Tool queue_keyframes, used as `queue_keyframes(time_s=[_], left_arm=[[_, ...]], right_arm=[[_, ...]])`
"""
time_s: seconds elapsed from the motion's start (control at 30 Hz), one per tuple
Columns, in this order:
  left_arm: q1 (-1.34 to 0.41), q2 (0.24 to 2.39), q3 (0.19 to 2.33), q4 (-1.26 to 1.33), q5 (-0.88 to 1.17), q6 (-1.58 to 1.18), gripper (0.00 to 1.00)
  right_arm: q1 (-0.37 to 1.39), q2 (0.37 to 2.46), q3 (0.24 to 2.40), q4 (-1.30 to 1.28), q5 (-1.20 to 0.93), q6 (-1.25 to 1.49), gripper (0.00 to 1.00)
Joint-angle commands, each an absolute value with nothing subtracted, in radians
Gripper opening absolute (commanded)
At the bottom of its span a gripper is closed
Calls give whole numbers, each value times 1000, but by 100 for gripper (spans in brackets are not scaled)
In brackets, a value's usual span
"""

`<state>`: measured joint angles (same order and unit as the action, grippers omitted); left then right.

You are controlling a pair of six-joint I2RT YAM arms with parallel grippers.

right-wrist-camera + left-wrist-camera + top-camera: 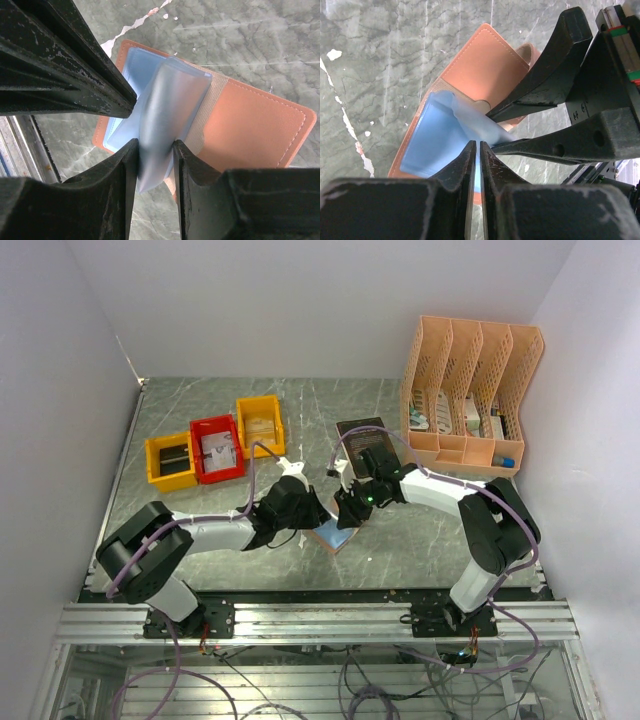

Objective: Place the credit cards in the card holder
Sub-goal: Open the card holder at the center of the board.

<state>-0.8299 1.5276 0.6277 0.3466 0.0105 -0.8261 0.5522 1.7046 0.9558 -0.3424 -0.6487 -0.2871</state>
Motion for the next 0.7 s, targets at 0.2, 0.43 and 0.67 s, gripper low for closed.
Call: queue_keyframes(time_s=[0.2,0.43,0.67], left_arm=[[-823,1428,627,292,-60,-802,15],[-824,1489,629,341,-21,-812,11],[-824,1543,622,370,-17,-809,7]], right_arm=[[544,1729,981,-346,-680,-270,30],[536,1725,978,-344,-681,-264,24],[529,1723,976,-342,-683,-259,19]])
